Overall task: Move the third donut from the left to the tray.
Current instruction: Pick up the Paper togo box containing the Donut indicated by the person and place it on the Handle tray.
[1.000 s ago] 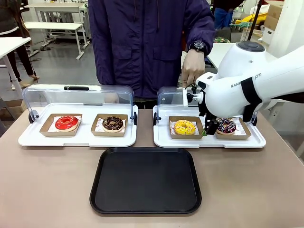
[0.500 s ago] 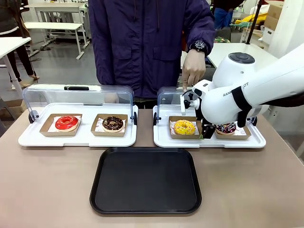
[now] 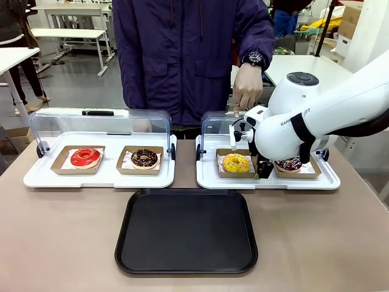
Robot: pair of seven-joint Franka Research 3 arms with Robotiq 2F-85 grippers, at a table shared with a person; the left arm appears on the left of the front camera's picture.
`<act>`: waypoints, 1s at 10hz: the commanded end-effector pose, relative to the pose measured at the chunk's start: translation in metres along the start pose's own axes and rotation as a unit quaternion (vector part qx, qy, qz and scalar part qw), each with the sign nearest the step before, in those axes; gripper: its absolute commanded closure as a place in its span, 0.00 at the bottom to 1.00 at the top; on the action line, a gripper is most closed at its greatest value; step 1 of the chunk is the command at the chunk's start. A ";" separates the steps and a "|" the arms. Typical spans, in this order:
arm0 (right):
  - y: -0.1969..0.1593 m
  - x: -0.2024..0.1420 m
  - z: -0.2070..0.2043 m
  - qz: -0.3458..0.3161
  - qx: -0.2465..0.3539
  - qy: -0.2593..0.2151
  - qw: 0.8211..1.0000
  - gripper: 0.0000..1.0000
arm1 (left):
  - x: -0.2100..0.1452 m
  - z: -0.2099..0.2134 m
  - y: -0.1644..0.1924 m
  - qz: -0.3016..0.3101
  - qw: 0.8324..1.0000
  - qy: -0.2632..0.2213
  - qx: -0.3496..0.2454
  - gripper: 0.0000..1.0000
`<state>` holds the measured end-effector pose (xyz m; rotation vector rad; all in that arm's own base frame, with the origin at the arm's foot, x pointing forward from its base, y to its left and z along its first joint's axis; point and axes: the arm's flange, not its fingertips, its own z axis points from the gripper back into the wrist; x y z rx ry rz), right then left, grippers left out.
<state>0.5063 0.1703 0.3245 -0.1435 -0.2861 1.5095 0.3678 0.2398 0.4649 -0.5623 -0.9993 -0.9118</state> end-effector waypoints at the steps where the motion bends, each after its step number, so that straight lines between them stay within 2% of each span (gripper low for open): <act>1: -0.006 0.002 -0.006 -0.008 -0.009 0.009 1.000 0.00 | 0.001 0.001 -0.001 -0.005 1.000 0.001 -0.004 0.00; 7: -0.008 0.001 -0.019 -0.011 0.007 -0.004 1.000 0.00 | 0.001 0.001 -0.001 -0.005 1.000 0.001 -0.004 0.00; 8: -0.009 0.000 -0.020 -0.016 0.010 -0.010 1.000 0.60 | 0.001 0.001 -0.001 -0.005 1.000 0.001 -0.004 0.00; 9: -0.009 0.001 -0.021 -0.016 0.014 -0.009 1.000 0.60 | 0.001 0.001 -0.001 -0.005 1.000 0.001 -0.004 0.00; 10: -0.011 0.000 -0.023 -0.019 0.017 -0.007 1.000 1.00 | 0.001 0.001 -0.001 -0.005 1.000 0.001 -0.004 0.00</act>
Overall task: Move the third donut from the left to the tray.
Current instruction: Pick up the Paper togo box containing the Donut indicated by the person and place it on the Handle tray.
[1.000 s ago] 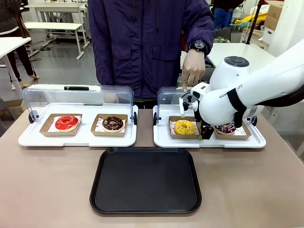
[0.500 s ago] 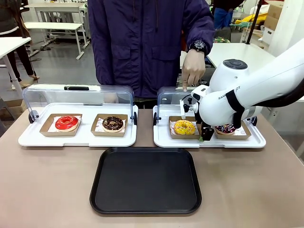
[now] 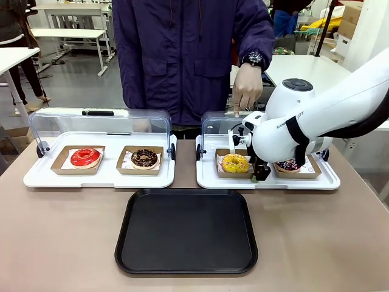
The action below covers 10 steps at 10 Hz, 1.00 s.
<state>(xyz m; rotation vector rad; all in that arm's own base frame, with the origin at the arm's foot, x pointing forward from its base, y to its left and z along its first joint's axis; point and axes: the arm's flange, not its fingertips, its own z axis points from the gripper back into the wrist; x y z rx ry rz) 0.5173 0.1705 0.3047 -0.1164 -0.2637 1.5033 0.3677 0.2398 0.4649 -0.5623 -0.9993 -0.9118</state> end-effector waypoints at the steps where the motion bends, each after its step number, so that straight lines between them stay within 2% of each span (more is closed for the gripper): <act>1: -0.006 0.001 -0.001 -0.014 0.005 -0.006 1.000 0.65 | 0.001 0.001 -0.001 -0.005 1.000 0.001 -0.004 0.00; 2: -0.005 0.001 -0.001 -0.011 0.006 -0.006 1.000 1.00 | 0.001 0.001 -0.001 -0.005 1.000 0.001 -0.004 0.00; 10: -0.002 0.001 0.000 -0.001 0.006 0.001 1.000 1.00 | 0.001 0.001 -0.001 -0.005 1.000 0.001 -0.004 0.00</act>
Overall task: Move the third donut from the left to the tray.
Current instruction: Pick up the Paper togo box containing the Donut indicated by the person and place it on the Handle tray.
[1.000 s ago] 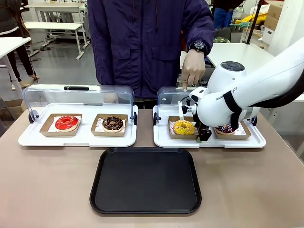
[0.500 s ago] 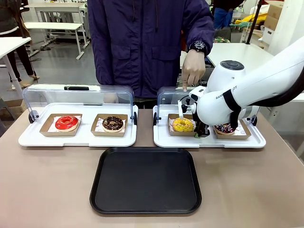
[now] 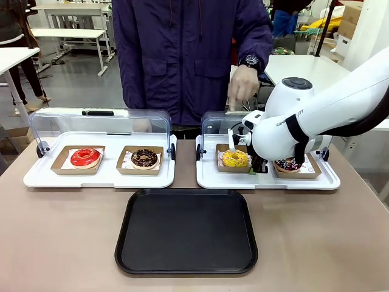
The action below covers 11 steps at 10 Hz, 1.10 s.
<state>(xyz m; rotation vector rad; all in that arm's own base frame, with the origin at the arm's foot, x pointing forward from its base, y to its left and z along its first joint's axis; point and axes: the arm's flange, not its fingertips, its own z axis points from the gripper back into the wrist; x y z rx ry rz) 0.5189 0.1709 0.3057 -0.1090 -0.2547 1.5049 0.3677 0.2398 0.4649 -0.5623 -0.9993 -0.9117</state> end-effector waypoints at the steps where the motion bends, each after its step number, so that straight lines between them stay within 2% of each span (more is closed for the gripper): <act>1: 0.000 0.000 0.000 -0.001 0.000 0.000 1.000 1.00 | 0.001 0.001 -0.001 -0.005 1.000 0.001 -0.004 0.00; 3: 0.000 0.000 0.000 0.000 0.000 0.000 1.000 0.98 | 0.001 0.001 -0.001 -0.005 1.000 0.001 -0.004 0.00; 5: 0.017 0.002 0.032 0.006 -0.043 0.029 0.999 0.98 | 0.001 0.001 -0.001 -0.005 1.000 0.001 -0.004 0.00; 7: 0.042 0.014 0.063 -0.002 -0.071 0.036 0.997 0.98 | 0.001 0.001 -0.001 -0.005 1.000 0.001 -0.004 0.00; 11: 0.080 0.037 0.107 -0.028 -0.073 0.032 0.996 0.98 | 0.001 0.001 -0.001 -0.005 1.000 0.001 -0.004 0.00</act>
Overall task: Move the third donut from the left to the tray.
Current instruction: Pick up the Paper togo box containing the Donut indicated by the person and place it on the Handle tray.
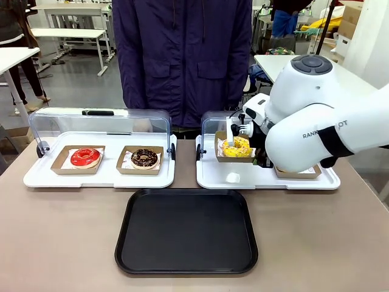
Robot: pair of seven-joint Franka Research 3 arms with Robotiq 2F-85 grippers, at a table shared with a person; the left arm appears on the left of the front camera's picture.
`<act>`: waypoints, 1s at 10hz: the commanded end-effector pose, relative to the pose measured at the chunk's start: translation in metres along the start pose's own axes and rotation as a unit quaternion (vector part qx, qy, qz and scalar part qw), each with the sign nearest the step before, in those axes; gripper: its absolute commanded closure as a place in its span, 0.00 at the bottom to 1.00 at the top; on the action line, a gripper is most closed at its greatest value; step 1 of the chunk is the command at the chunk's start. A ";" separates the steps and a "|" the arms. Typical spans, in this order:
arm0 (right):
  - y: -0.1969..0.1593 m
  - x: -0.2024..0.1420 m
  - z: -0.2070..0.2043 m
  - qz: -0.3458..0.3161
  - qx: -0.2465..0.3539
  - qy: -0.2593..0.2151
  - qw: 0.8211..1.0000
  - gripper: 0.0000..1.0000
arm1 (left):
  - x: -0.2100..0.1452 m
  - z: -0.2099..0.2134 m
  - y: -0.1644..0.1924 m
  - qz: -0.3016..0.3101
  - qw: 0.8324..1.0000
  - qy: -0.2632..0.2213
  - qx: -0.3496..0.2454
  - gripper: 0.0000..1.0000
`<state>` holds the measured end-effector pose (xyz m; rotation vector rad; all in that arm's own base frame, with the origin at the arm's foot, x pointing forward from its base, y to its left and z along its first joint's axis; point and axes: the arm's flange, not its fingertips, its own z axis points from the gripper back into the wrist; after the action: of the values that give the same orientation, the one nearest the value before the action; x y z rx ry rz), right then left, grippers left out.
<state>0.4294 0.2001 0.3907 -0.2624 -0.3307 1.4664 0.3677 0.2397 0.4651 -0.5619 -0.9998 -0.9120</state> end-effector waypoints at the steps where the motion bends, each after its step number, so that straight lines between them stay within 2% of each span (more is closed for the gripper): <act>1: 0.023 0.015 0.018 -0.025 0.009 0.005 1.000 0.98 | 0.001 0.001 -0.001 -0.005 1.000 0.002 -0.004 0.00; 4: 0.055 0.036 0.043 -0.026 0.012 -0.007 1.000 0.98 | 0.001 0.001 -0.001 -0.005 1.000 0.002 -0.004 0.00; 10: 0.117 0.087 0.044 0.002 0.048 -0.057 0.997 0.98 | 0.001 0.001 -0.001 -0.005 1.000 0.002 -0.004 0.00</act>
<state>0.3179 0.2926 0.3977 -0.1280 -0.3277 1.5089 0.3676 0.2398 0.4651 -0.5619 -0.9997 -0.9118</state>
